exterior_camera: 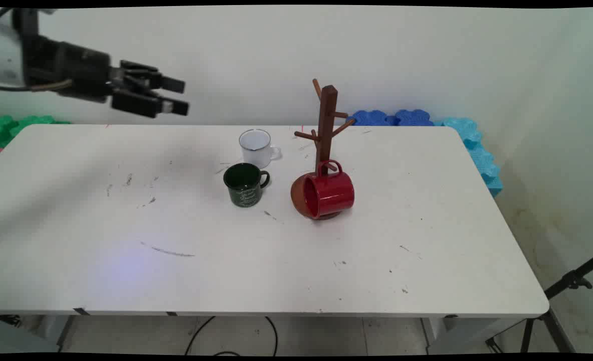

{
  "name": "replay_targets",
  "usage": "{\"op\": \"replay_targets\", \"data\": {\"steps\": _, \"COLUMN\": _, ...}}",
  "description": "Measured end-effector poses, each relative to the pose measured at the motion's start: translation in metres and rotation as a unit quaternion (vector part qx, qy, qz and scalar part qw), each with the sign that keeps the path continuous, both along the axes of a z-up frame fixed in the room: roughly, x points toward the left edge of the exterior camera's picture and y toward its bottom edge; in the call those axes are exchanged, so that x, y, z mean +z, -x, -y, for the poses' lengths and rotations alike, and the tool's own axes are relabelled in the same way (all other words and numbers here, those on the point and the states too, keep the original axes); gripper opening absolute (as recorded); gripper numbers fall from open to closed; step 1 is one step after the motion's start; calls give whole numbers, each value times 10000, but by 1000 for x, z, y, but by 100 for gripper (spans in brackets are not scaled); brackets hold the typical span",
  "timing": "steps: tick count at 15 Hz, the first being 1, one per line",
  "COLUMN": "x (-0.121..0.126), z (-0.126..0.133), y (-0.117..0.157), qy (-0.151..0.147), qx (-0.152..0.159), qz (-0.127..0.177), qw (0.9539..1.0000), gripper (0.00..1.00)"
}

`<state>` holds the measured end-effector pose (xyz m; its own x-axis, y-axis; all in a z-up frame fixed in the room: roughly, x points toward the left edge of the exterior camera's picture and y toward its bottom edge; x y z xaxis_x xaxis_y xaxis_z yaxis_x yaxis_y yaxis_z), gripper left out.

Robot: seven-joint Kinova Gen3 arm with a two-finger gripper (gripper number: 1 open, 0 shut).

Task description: Pick up the red mug from the rack

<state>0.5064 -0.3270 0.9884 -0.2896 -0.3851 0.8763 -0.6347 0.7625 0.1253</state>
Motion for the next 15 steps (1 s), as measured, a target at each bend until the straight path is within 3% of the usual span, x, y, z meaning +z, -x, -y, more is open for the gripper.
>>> {"op": "replay_targets", "data": {"steps": 7, "x": 11, "z": 17, "y": 93, "qy": -353, "qx": 256, "qz": 140, "qw": 9989, "gripper": 100}}
{"op": "replay_targets", "data": {"steps": 15, "x": -19, "z": 5, "y": 168, "qy": -716, "qx": 363, "qz": 262, "qw": 9964, "gripper": 100}}
